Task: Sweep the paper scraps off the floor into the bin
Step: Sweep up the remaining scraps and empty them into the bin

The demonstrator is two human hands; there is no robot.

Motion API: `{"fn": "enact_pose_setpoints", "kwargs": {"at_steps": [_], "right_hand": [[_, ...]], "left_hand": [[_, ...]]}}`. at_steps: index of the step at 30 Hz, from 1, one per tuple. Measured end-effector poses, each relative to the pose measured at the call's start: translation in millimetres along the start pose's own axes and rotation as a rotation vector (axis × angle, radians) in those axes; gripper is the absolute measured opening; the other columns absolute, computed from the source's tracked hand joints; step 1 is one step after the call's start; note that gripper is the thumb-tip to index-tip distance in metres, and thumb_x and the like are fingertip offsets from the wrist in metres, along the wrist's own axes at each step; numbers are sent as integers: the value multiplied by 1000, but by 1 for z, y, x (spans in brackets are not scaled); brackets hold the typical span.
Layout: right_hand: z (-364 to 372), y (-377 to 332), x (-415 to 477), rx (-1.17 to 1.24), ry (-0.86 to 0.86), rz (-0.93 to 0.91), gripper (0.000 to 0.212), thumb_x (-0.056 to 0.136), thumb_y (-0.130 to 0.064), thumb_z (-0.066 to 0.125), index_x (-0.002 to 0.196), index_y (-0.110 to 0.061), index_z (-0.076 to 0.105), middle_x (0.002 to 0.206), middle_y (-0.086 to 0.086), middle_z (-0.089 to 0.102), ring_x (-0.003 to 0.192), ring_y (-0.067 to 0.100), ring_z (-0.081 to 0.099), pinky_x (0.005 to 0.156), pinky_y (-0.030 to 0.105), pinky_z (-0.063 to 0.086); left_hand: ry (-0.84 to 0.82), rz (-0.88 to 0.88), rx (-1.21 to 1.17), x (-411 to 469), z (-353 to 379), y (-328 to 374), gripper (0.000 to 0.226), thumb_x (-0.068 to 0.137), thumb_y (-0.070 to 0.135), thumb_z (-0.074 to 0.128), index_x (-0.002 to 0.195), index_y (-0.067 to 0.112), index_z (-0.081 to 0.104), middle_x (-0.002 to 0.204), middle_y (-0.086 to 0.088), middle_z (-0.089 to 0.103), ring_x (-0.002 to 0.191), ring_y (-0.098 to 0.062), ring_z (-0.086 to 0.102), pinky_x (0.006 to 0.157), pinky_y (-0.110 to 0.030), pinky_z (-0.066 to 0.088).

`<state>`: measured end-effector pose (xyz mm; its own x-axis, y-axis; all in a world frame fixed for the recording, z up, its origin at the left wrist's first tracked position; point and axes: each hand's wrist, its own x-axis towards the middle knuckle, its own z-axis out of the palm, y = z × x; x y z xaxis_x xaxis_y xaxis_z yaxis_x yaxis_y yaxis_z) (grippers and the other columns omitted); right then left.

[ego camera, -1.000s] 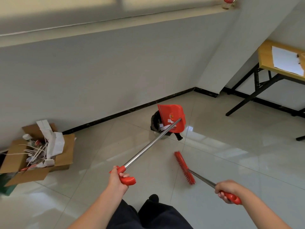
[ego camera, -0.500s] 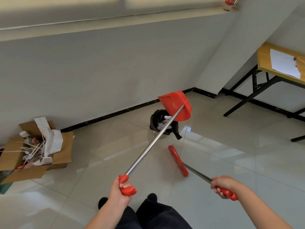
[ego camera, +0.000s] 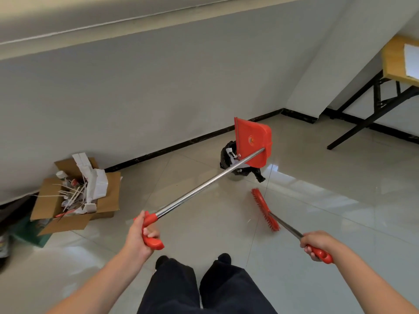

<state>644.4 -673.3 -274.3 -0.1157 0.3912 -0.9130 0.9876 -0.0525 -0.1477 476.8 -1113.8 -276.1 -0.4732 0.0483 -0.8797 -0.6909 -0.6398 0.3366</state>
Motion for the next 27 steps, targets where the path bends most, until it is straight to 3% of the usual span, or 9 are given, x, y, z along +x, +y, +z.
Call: {"fn": "enact_pose_setpoints", "kwargs": {"at_steps": [6,9,13,20,22,24,27], "right_hand": [[17,4,0,81,10,27,10,80,11,53,75,2,54,43,10,46,27,15,37,33,15,37],[24,8,-4,127,-3,42,11,80,10,53,73,1,54,43,10,46,27,14,38,33,14,36],[32,12,-15,141,-1,63,12,82,10,53,74,0,52,44,10,45,28,13,38,32,14,35],[65,20,-32,249,34,100,16,83,10,51,71,0,50,44,9,45,27,13,38,30,15,35],[78,19,-36,287,54,108,18,84,10,50,70,-1,48,44,9,44,27,13,37,29,15,35],[93,19,-41,291,55,125,22,85,9,49,67,-2,46,42,9,44,24,13,37,30,14,36],[113,14,-47,302,66,132,26,86,10,48,62,0,45,39,11,45,24,15,39,32,15,37]], "left_hand": [[-58,-35,37,-8,-16,18,19,92,33,57,93,22,41,41,6,34,29,-2,35,29,-12,30],[-80,-23,58,-14,-19,18,24,85,33,63,89,22,42,40,7,32,28,-3,33,29,-13,28],[-130,57,198,-35,-8,69,32,94,39,54,74,17,43,41,8,32,28,-3,30,27,-14,25],[-265,355,767,-52,2,233,58,73,58,72,50,12,44,33,0,26,22,-15,20,35,-18,10],[-315,456,932,-56,15,264,55,78,57,69,76,2,64,38,-4,28,28,-24,16,36,-28,6],[-325,587,1108,-54,31,279,58,78,58,69,99,4,67,44,-10,33,31,-24,22,35,-32,8],[-391,755,1478,-51,62,271,41,78,56,71,92,17,72,52,-24,41,40,-21,35,36,-21,28]]}}
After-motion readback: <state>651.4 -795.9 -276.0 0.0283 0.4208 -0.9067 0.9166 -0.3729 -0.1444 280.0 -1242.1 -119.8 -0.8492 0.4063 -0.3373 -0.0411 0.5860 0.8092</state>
